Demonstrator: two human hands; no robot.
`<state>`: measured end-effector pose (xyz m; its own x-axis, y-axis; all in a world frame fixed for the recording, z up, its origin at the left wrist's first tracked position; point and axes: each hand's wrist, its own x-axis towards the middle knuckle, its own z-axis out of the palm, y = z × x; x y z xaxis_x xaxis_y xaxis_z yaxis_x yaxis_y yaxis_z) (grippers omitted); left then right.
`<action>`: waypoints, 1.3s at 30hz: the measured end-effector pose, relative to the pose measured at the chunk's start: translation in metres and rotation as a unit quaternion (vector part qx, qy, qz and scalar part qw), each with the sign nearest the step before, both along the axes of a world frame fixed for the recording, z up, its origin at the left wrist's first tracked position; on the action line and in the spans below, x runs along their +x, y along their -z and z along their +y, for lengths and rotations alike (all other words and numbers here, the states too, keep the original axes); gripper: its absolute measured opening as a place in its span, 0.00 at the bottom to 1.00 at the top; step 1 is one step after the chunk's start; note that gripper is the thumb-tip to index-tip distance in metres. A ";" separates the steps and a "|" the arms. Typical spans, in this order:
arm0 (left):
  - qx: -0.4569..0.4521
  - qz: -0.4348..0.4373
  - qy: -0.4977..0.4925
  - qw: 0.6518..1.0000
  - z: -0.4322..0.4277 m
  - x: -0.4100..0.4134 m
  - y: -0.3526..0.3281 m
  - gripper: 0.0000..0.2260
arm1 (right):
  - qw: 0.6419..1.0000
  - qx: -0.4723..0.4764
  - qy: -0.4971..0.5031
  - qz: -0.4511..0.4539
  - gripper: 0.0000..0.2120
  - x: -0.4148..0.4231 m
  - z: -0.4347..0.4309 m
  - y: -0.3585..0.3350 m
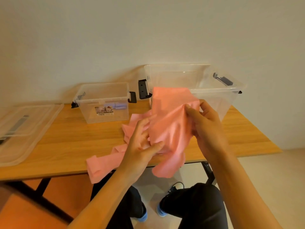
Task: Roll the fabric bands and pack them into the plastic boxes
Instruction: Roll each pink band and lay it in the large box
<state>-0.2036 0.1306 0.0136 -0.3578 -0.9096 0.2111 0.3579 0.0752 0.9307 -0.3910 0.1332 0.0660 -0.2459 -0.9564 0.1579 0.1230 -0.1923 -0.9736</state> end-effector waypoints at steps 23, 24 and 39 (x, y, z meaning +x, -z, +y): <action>-0.110 -0.227 0.111 0.961 0.065 0.034 0.036 0.13 | 0.998 0.040 0.023 0.049 0.26 0.000 0.122 0.103; -0.106 -0.226 0.112 0.962 0.066 0.034 0.037 0.14 | 0.998 0.032 0.015 0.053 0.25 -0.001 0.126 0.103; -0.082 -0.122 0.105 0.984 0.090 0.062 0.039 0.23 | 0.995 -0.012 -0.092 0.038 0.22 -0.001 0.157 0.116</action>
